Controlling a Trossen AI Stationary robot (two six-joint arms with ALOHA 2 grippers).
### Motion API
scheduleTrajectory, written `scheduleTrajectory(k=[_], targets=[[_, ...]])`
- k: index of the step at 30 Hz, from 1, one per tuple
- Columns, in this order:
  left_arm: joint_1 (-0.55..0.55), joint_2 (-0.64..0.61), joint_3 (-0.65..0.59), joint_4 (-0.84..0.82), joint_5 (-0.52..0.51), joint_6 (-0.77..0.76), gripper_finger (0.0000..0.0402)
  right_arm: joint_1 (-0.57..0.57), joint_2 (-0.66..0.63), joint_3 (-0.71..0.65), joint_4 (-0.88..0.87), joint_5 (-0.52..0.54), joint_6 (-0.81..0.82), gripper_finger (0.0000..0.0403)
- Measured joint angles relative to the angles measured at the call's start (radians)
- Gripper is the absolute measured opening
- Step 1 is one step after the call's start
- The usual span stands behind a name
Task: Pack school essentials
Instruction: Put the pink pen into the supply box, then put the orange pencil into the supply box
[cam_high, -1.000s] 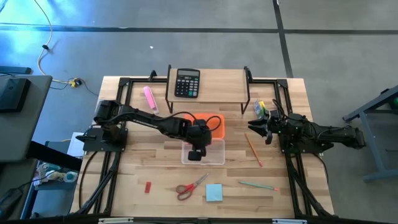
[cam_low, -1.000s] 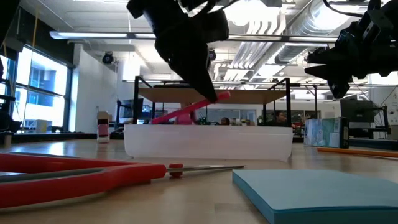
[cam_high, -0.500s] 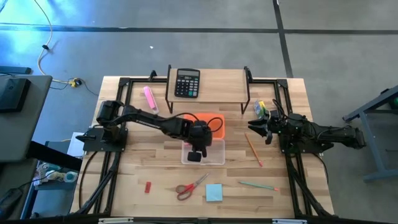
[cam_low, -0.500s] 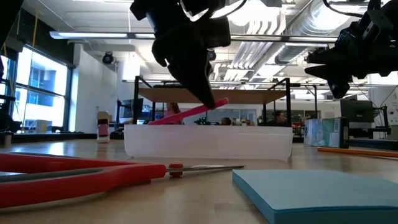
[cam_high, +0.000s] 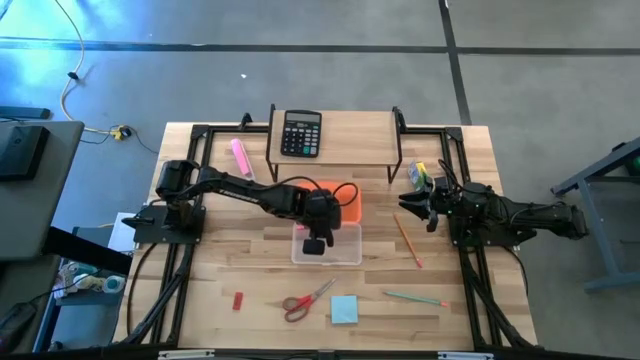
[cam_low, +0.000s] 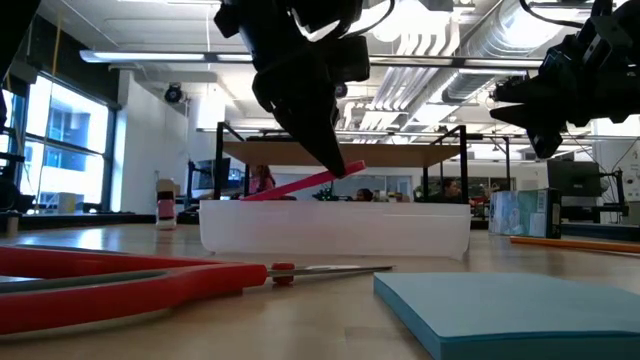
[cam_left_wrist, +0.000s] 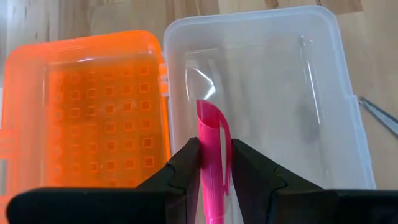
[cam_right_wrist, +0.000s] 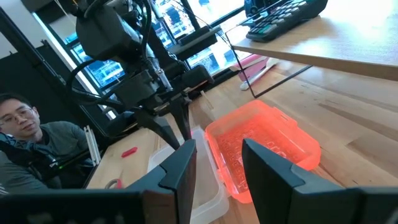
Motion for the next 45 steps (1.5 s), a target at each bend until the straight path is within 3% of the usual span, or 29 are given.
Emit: scheduleTrajectory(k=[8,15,26,35,45], targets=[[-0.001,-0.001,0.0,0.008,0.066,-0.055,0.0098,0.0,0.0,0.0,0.0,0.0,0.0,0.0122],[-0.006,-0.002,-0.001,0.023,0.061,-0.08,0.0101,0.0,0.0,0.0,0.0,0.0,0.0,0.0122],[-0.004,-0.017,0.032,0.023,0.066,-0.269,0.0101,0.0,0.0,0.0,0.0,0.0,0.0,0.0122],[-0.013,-0.076,0.136,-0.027,0.063,-0.274,0.0101,0.0,0.0,0.0,0.0,0.0,0.0,0.0122],[-0.018,-0.186,0.148,-0.08,0.027,-0.263,0.0096,0.0,0.0,0.0,0.0,0.0,0.0,0.0122]])
